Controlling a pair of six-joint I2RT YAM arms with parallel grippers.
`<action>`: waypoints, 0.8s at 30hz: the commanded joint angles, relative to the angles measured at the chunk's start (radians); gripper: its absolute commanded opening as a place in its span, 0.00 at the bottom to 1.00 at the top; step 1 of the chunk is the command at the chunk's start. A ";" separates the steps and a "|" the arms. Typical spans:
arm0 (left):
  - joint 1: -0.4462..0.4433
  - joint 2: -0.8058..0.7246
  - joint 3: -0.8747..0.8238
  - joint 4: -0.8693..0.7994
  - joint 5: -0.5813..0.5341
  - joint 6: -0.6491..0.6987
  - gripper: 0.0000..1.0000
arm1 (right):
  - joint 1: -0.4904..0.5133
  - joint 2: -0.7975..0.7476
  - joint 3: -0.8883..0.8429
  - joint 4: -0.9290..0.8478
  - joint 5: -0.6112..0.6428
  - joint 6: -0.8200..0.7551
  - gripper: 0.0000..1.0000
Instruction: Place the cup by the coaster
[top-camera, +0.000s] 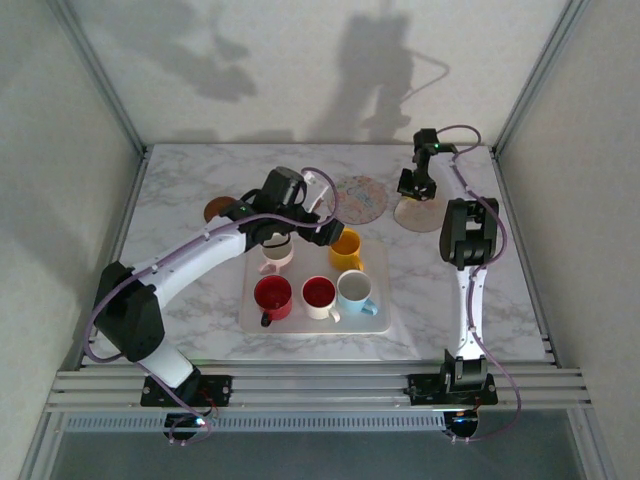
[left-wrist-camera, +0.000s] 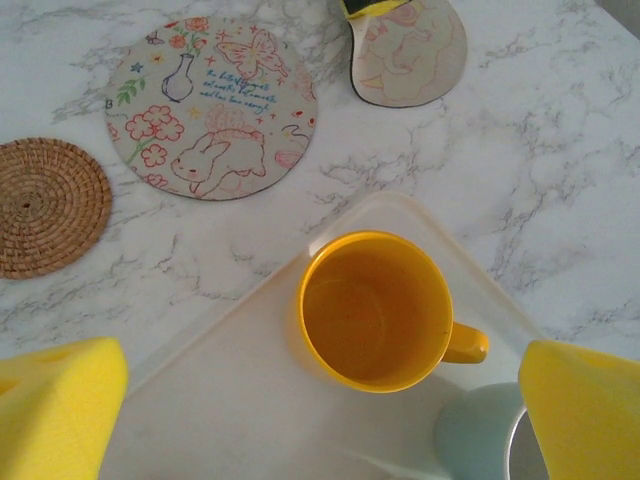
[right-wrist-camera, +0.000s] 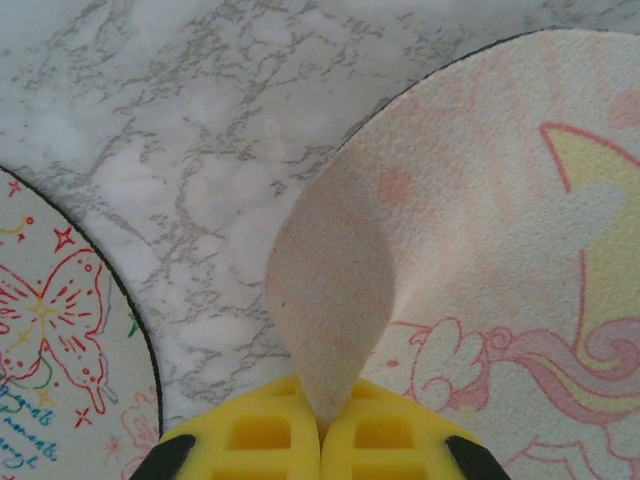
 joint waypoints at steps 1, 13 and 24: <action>0.010 0.015 0.034 -0.017 0.012 0.017 1.00 | 0.006 0.029 0.048 -0.012 0.020 0.005 0.01; 0.013 0.048 0.058 -0.027 0.012 0.021 1.00 | 0.005 0.105 0.161 -0.037 0.024 0.014 0.04; 0.017 0.064 0.076 -0.040 0.007 0.027 1.00 | 0.005 0.127 0.180 -0.021 0.048 0.022 0.10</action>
